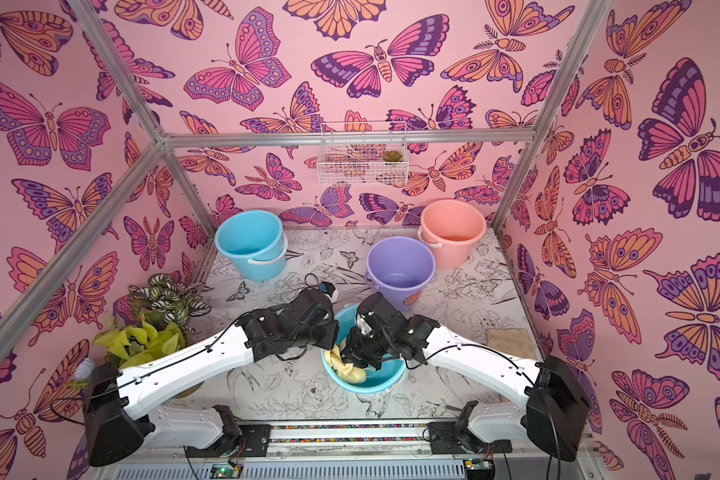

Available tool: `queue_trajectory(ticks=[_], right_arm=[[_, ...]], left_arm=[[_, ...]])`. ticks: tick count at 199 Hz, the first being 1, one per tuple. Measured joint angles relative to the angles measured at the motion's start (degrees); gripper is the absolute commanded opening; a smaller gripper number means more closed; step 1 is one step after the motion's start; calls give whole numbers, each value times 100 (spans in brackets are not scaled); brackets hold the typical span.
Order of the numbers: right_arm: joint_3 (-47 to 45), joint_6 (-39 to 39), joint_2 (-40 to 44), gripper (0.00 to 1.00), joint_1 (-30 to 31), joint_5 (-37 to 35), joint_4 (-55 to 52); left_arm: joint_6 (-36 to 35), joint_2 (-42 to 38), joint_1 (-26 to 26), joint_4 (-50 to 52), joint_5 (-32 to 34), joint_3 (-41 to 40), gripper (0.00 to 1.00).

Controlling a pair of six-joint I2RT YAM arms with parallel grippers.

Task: Wipe the inside of the bucket with a cloth
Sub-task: Wipe the dirt from the inside of the bucket.

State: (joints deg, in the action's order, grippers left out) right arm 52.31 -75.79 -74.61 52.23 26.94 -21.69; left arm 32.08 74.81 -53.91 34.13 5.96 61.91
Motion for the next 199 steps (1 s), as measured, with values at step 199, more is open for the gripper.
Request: queue_trajectory(ticks=[199], right_arm=[[-83,-1123,-1733,0,26,-2118,203]], left_arm=[[-109,66,0,-367,98,44,0]])
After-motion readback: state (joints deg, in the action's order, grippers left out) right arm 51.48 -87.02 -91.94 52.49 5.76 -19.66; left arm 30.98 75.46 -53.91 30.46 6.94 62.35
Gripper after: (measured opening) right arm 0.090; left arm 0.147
